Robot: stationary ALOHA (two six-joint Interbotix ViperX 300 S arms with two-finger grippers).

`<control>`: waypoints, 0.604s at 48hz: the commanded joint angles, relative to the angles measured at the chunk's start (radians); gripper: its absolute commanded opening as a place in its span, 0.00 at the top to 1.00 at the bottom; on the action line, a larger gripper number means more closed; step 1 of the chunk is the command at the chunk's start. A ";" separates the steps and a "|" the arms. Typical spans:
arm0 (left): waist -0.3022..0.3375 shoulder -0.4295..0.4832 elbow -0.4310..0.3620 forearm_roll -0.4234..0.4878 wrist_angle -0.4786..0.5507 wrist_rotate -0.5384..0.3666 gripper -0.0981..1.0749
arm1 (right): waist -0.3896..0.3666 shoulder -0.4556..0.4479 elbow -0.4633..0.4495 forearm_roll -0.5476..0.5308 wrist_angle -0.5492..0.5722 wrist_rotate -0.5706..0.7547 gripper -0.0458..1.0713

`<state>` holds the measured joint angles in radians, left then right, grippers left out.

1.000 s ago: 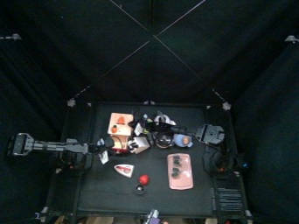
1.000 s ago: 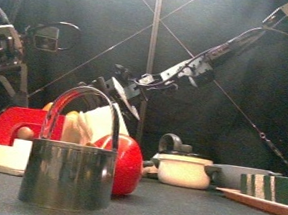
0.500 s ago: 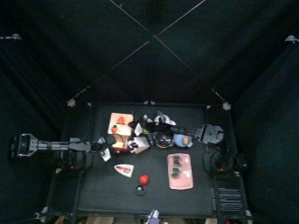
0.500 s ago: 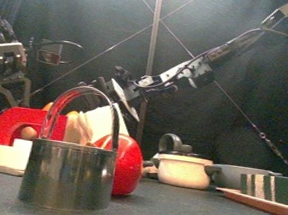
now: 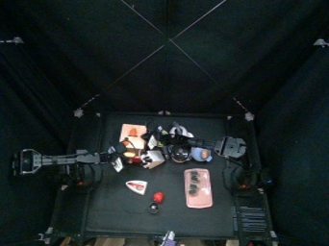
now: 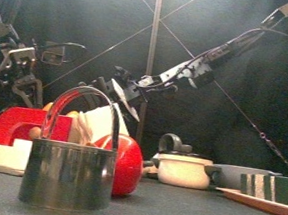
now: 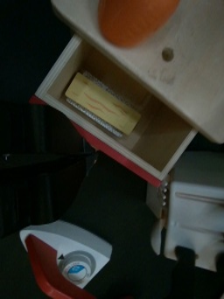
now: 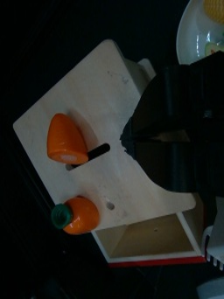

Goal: Close drawer

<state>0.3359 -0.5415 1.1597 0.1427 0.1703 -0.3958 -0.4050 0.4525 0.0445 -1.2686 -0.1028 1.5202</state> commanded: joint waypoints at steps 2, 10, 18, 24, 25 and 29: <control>0.034 0.003 -0.026 0.008 -0.041 0.003 0.59 | -0.008 -0.026 -0.012 0.002 -0.006 -0.002 0.68; 0.063 0.003 -0.026 0.015 -0.080 0.003 0.59 | -0.006 -0.026 -0.012 0.002 -0.005 -0.002 0.68; 0.087 0.009 -0.026 0.015 -0.123 0.002 0.59 | -0.006 -0.026 -0.012 0.002 -0.005 -0.002 0.68; 0.103 0.026 -0.028 0.015 -0.153 0.003 0.59 | -0.006 -0.025 -0.012 0.002 -0.006 -0.002 0.68; 0.107 0.029 -0.029 0.017 -0.155 0.003 0.59 | -0.006 -0.025 -0.012 0.002 -0.006 -0.002 0.68; 0.118 0.048 -0.031 0.021 -0.158 0.003 0.59 | -0.006 -0.026 -0.012 0.002 -0.006 -0.002 0.68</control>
<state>0.4357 -0.5108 1.1566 0.1565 0.0261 -0.3942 -0.4050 0.4525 0.0445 -1.2686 -0.1043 1.5186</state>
